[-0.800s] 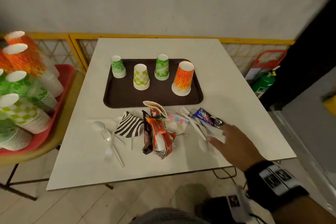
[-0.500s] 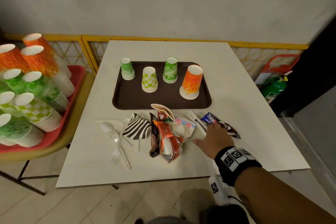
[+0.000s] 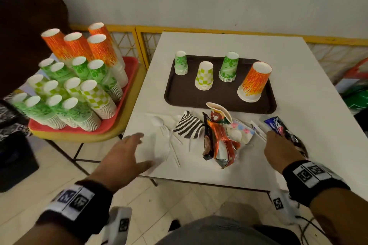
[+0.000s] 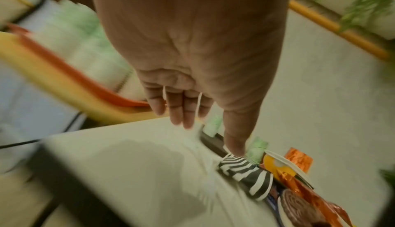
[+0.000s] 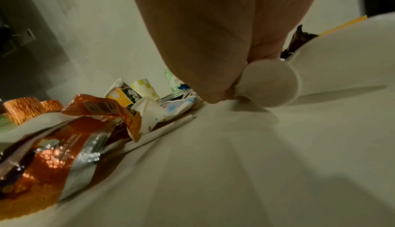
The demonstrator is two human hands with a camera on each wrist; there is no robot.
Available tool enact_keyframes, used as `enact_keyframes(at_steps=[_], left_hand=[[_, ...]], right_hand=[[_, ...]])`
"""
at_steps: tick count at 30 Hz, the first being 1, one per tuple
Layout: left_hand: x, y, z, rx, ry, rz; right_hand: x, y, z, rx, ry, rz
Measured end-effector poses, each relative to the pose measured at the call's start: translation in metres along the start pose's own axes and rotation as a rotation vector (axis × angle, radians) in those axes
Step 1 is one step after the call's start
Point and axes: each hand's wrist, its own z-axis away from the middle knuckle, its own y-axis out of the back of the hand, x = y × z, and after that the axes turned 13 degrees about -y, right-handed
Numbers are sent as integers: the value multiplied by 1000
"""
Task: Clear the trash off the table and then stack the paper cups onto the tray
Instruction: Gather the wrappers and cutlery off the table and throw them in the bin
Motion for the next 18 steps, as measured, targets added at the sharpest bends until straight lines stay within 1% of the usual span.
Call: enact_keyframes(at_steps=[1,3,5,7,9,11,15,18], left_hand=[[4,3,-21,-7,-33,-57],[14,5,-62,-128,-62,-199],[17,0,-96,-259,-60,-306],[12,-8,-120,-350,-50,-357],[5,-16,-131,-417,-25,-398],[1,-22,-132,-439,-14,-405],[3,-32,-126,-362,-16,-360],[4,-38,-120,-303,20,-321]], right_hand=[[0,0,1,-4,13,-35],[0,6,5,-9,33,-72],[1,13,9,-27,26,-91],[3,21,12,-84,15,-161],[6,22,8,-120,18,-228],[7,23,6,-156,6,-277],[5,26,6,-175,-14,-315],[0,30,8,-192,-24,-332]])
